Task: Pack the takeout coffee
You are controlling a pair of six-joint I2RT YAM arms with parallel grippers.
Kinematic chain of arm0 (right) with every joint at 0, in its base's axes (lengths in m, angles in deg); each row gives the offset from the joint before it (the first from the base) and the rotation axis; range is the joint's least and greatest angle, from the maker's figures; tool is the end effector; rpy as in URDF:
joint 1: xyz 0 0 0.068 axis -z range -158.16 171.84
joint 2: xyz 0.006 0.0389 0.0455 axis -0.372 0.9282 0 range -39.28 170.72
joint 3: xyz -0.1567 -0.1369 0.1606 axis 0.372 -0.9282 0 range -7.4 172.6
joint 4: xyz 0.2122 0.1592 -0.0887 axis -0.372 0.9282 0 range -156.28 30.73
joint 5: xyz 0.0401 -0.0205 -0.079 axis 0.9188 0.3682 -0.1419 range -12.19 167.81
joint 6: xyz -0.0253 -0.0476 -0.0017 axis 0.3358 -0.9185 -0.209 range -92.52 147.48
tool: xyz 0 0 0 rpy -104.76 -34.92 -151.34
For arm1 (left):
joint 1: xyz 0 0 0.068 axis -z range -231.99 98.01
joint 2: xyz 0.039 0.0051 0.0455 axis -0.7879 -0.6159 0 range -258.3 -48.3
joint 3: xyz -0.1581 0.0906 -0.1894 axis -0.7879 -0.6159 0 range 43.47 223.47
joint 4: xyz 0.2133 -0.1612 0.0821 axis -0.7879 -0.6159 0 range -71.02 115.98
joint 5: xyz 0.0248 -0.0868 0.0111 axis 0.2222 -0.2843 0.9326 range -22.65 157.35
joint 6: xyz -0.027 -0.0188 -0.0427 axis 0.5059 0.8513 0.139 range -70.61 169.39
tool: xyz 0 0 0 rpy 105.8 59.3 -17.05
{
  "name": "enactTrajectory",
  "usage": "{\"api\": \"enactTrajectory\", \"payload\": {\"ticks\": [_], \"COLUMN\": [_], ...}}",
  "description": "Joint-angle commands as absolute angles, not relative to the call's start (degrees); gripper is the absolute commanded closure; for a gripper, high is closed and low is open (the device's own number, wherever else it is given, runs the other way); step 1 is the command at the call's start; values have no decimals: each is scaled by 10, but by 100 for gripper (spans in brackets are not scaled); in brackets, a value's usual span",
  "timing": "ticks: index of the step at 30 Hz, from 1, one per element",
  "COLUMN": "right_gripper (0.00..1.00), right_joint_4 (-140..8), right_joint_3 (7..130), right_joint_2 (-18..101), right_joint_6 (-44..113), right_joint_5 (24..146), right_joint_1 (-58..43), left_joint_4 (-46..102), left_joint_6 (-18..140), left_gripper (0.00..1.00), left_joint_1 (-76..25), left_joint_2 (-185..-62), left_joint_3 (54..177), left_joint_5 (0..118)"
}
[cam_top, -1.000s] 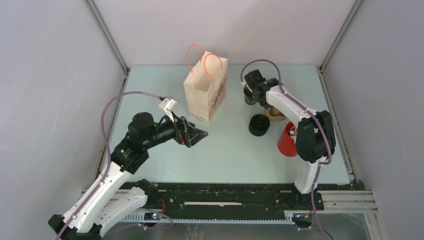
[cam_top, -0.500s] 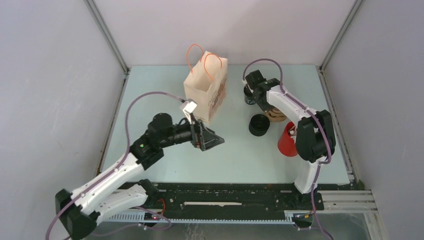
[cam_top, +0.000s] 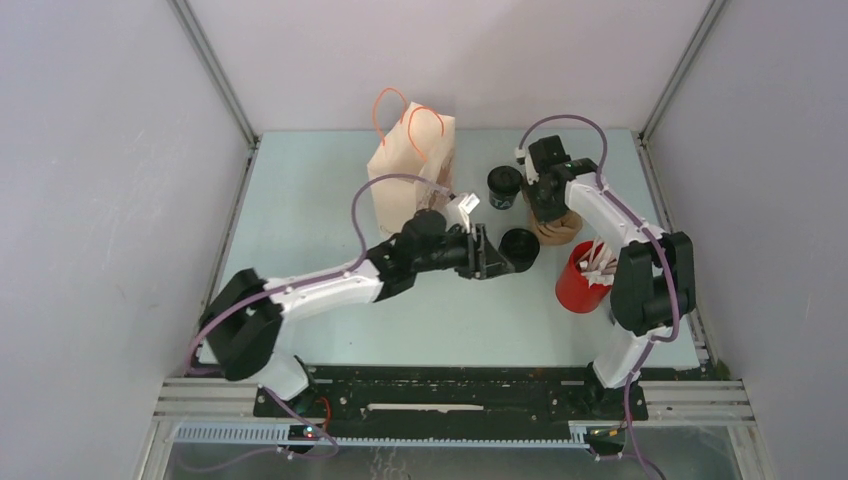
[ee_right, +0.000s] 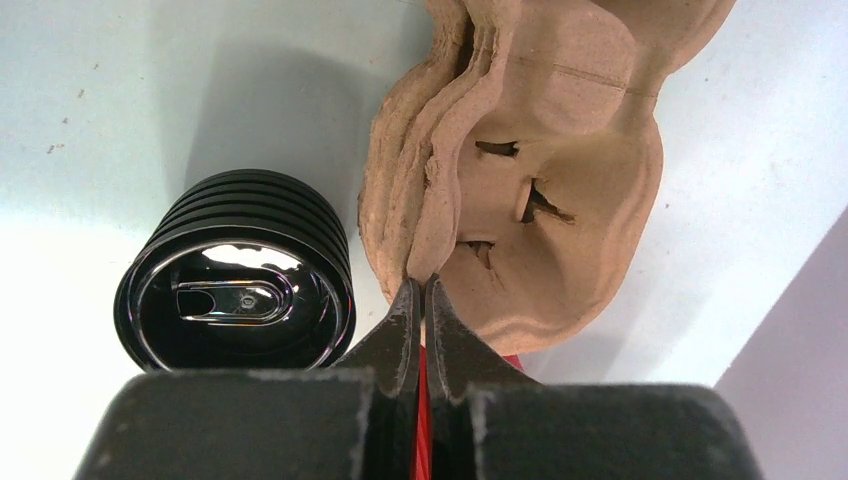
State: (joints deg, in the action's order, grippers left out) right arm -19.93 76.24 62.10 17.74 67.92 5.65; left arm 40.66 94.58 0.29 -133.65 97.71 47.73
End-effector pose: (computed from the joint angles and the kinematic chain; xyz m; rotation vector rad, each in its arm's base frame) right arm 0.3741 0.1023 0.2407 -0.5481 2.6181 -0.1966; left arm 0.2108 -0.2921 0.2508 0.4025 2.0881 -1.4257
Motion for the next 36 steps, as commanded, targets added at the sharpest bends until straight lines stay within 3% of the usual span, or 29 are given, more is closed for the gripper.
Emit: {"api": "enactTrajectory", "payload": {"ticks": [1,5,18,22,36], "right_gripper": [100,100,100,100,100], "right_joint_4": [-212,-220,-243,-247,-253], "right_joint_3": [751,746,736,736,727], "right_joint_2": [586,578,579,579,562], "right_joint_6": [194,196,203,202,202], "right_joint_5": [736,754,771,772,772], "right_joint_1": [73,85,90,90,92], "left_joint_4": [435,397,346,324,329], "left_joint_6": [978,986,1032,1034,1025], "left_gripper": [48,45,59,56,59], "left_joint_1": [7,3,-66,-71,-52], "left_joint_2": [-1413,-1493,-1653,-1703,-1742], "left_joint_3": [1083,1159,1304,1369,1403], "left_joint_5": [508,525,504,482,528]}}
